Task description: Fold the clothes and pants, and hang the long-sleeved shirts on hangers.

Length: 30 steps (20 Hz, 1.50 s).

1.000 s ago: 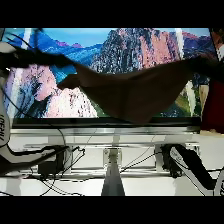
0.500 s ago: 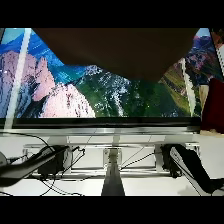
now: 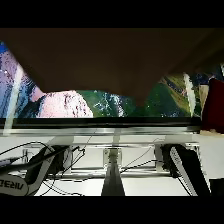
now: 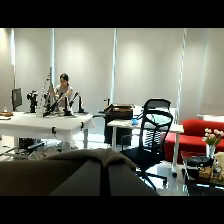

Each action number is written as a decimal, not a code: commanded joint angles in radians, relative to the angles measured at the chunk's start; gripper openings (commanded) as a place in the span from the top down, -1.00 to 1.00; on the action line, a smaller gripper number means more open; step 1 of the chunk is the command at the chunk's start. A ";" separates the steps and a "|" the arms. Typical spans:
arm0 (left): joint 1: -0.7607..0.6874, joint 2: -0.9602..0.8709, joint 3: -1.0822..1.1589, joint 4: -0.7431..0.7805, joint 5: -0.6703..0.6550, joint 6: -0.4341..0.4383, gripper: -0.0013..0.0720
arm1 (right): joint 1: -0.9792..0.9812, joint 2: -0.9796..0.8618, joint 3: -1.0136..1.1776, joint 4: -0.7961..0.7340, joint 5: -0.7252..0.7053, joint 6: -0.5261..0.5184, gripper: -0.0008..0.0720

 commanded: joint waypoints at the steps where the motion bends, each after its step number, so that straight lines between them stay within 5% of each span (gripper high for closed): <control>1: 0.006 -0.013 -0.032 0.168 -0.027 0.000 0.94 | 0.000 -0.075 0.005 -0.012 0.018 0.000 0.95; 5: -0.085 -0.182 -0.148 0.178 -0.248 0.000 0.94 | 0.000 -0.335 0.003 0.045 0.230 0.002 0.95; 11: -0.396 -0.543 -0.278 0.530 -0.214 -0.001 0.94 | 0.002 -0.789 0.003 0.069 0.460 0.002 0.95; 15: -0.503 -0.715 -0.278 0.534 0.030 -0.008 0.94 | 0.029 -0.992 0.003 0.070 0.426 0.002 0.95; 19: -0.568 -0.743 -0.278 0.533 0.340 -0.008 0.94 | 0.067 -1.070 0.003 0.065 0.235 0.002 0.95; 21: -0.582 -0.743 -0.278 0.533 0.391 -0.008 0.94 | 0.080 -1.072 0.003 0.052 0.129 0.002 0.94; 22: -0.584 -0.743 -0.278 0.534 0.389 -0.008 0.89 | 0.081 -1.071 0.003 0.040 0.103 0.002 0.78; 23: -0.584 -0.743 -0.278 0.534 0.380 -0.008 0.47 | 0.080 -1.071 0.003 0.011 0.101 0.003 0.25; 24: -0.584 -0.742 -0.278 0.534 0.354 -0.008 -0.24 | 0.080 -1.069 0.003 -0.049 0.119 0.007 -0.10; 25: -0.581 -0.739 -0.278 0.534 0.323 -0.008 -0.99 | 0.080 -1.067 0.004 -0.121 0.159 0.009 -0.08; 28: -0.562 -0.703 -0.278 0.534 0.220 -0.035 -0.91 | 0.060 -1.054 0.004 -0.334 0.342 0.008 -0.03; 30: -0.543 -0.660 -0.278 0.534 0.150 -0.061 -0.69 | 0.013 -1.052 0.003 -0.385 0.483 0.000 0.34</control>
